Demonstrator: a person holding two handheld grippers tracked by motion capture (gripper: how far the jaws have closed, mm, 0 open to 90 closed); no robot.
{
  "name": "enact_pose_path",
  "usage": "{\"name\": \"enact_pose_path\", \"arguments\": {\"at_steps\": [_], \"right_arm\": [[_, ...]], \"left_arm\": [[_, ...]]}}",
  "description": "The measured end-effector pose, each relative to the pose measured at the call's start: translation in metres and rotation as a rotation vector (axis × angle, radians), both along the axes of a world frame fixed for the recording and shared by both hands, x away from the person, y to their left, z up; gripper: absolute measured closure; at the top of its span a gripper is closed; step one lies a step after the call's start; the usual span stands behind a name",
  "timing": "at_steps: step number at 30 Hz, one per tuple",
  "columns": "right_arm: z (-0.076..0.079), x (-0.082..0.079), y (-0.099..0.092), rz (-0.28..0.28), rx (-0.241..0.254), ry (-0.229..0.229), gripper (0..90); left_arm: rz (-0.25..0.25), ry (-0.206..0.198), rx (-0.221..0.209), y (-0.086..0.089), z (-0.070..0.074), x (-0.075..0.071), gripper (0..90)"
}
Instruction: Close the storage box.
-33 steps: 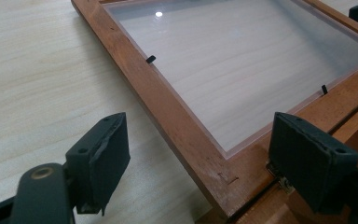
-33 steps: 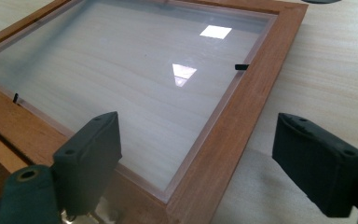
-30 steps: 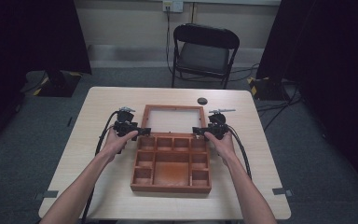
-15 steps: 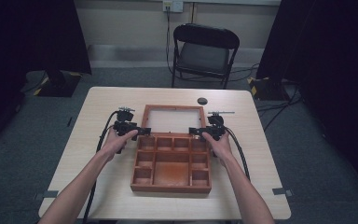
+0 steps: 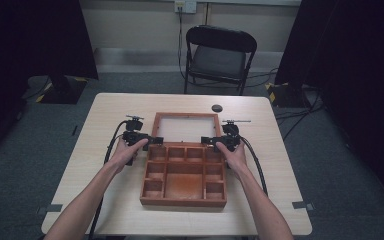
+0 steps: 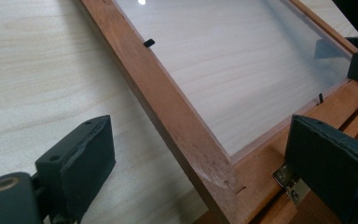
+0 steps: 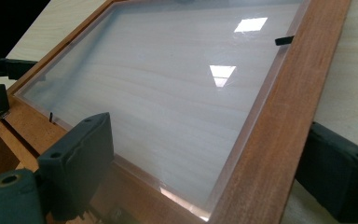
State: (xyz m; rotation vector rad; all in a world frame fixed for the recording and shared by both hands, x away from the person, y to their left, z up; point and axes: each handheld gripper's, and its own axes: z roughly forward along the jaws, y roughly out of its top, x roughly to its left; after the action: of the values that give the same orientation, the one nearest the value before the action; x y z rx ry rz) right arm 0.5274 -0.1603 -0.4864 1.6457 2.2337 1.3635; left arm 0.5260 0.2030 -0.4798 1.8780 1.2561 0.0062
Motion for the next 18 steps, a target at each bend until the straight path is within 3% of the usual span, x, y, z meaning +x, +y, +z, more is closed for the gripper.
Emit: {"name": "enact_pose_path", "arguments": {"at_steps": [6, 11, 18], "right_arm": [[0.0031, -0.0021, 0.0001, 0.006, -0.024, -0.046, 10.6], [0.0046, -0.0029, 0.0, 0.01, -0.032, -0.058, 11.2], [0.0085, -0.0044, 0.0, 0.016, -0.063, -0.086, 12.5]], "left_arm": [[0.001, -0.001, -0.004, 0.0002, 0.0002, -0.0001, 7.8], [0.002, -0.005, 0.002, -0.001, 0.0012, -0.0007, 7.9], [-0.029, -0.023, -0.011, -0.0082, 0.0027, -0.0016, 14.3]]}}
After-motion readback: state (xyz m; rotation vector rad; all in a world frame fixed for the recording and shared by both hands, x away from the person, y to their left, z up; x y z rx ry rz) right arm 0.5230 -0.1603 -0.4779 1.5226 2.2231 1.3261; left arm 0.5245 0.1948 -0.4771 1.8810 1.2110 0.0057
